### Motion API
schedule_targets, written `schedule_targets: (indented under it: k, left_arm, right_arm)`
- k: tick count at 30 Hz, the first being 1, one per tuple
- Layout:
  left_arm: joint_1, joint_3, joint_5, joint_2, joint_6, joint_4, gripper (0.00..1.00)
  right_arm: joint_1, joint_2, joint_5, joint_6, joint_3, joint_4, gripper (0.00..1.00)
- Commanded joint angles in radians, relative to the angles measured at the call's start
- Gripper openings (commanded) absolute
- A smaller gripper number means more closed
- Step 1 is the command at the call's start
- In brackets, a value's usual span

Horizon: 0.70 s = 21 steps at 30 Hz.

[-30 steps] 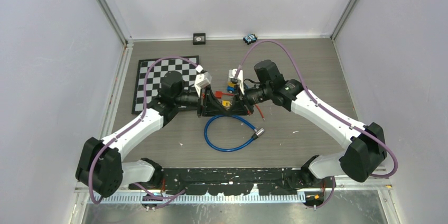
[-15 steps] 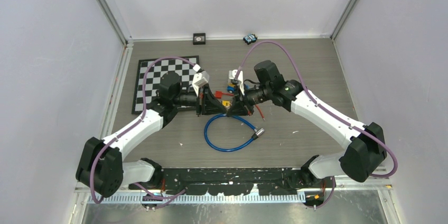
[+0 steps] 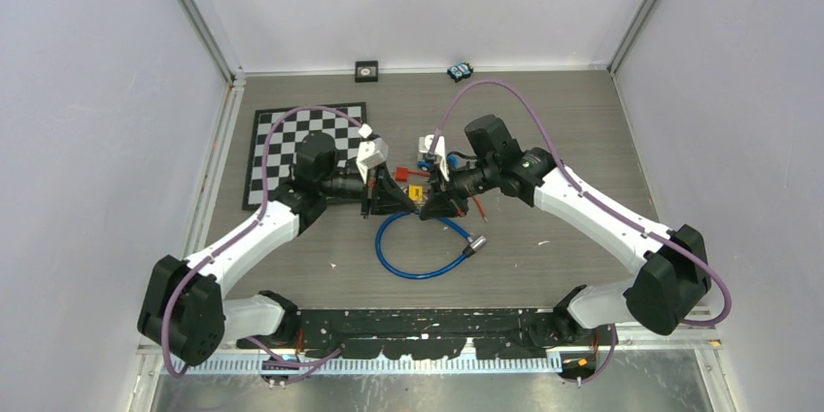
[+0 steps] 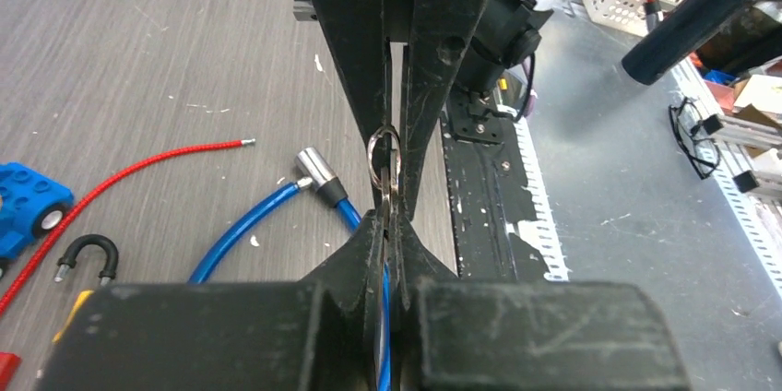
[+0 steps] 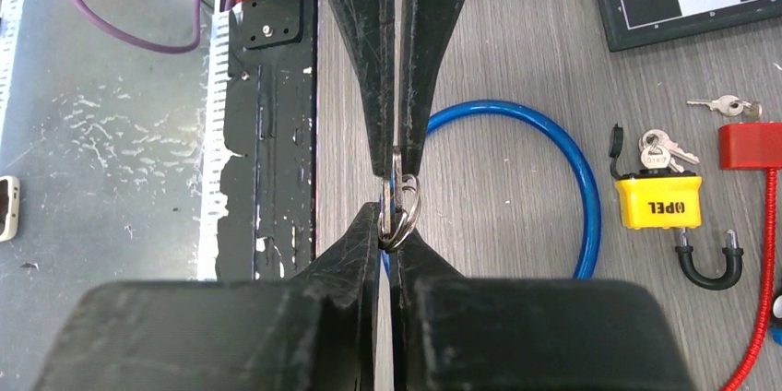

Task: Unlock with the key
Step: Pick up the key from the center of the board.

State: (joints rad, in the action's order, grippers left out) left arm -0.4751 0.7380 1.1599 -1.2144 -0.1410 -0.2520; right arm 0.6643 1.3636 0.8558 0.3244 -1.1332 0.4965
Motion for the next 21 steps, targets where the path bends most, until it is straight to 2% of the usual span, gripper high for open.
schedule_targets:
  k: [1, 3, 7, 14, 17, 21]
  left_arm:
    - [-0.001, 0.09, -0.015, 0.039, 0.264, 0.289, 0.0]
    - [-0.006, 0.095, -0.032, 0.04, 0.323, 0.361, 0.0]
    - [-0.011, 0.095, -0.051, 0.043, 0.352, 0.391, 0.0]
    - [-0.021, 0.138, -0.103, 0.049, 0.467, 0.531, 0.0]
    - [-0.028, 0.139, -0.104, 0.047, 0.467, 0.536, 0.0]
    - [-0.042, 0.145, -0.094, 0.038, 0.462, 0.537, 0.0]
  right_arm:
    - [-0.008, -0.008, -0.043, 0.083, -0.021, 0.099, 0.08]
    - [-0.008, -0.007, -0.052, 0.095, -0.027, 0.115, 0.09]
    - [-0.008, 0.001, -0.055, 0.097, -0.038, 0.134, 0.15]
    - [-0.008, -0.032, -0.105, 0.099, -0.04, 0.167, 0.42]
    - [-0.008, -0.063, -0.098, 0.054, -0.037, 0.106, 0.46]
    - [-0.008, -0.04, -0.069, 0.011, -0.081, 0.077, 0.48]
